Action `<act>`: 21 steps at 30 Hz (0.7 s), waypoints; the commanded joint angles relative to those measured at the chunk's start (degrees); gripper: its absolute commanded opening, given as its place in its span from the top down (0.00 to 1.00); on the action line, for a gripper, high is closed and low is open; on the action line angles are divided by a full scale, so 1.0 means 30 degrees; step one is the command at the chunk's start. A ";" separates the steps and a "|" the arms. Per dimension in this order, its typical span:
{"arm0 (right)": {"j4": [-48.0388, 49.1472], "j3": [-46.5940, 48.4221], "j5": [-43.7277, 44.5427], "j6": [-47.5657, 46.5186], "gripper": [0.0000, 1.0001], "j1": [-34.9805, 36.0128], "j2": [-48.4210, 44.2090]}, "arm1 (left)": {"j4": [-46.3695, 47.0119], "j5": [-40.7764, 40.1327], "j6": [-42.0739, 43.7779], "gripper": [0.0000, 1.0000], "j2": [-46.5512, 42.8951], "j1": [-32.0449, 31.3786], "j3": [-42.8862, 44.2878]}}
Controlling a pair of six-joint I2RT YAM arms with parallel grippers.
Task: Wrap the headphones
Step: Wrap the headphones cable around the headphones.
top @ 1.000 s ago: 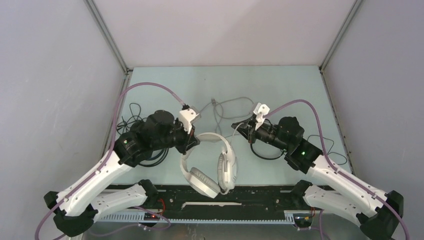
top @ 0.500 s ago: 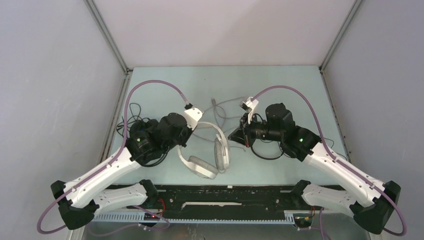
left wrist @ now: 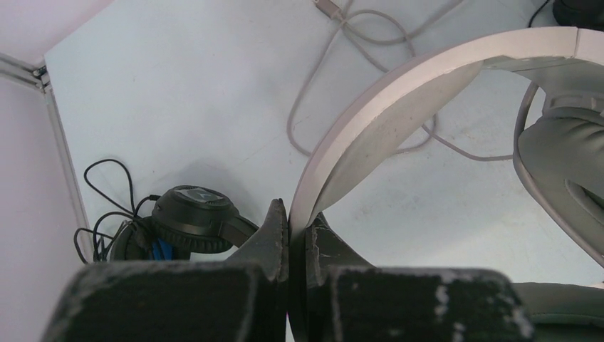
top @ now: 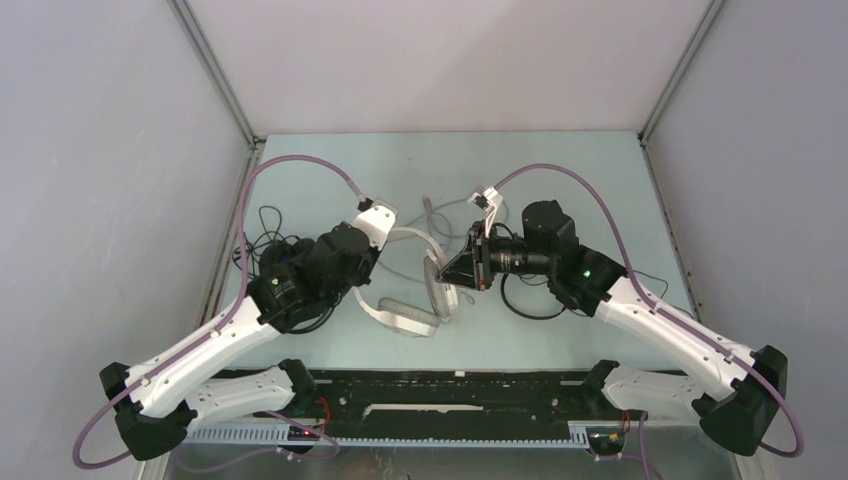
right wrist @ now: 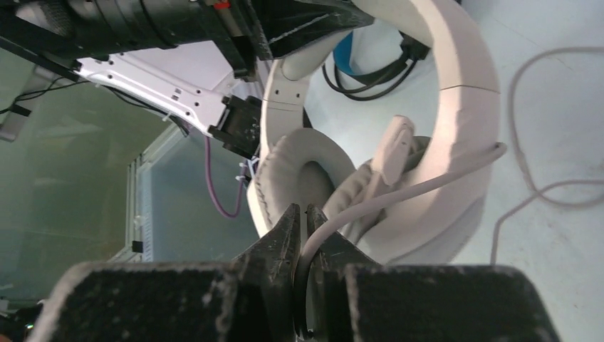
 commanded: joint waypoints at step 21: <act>0.5616 0.1046 0.1461 0.2102 0.81 0.2837 0.1219 | 0.3498 -0.7159 -0.8654 1.00 -0.1456 0.0122 -0.0880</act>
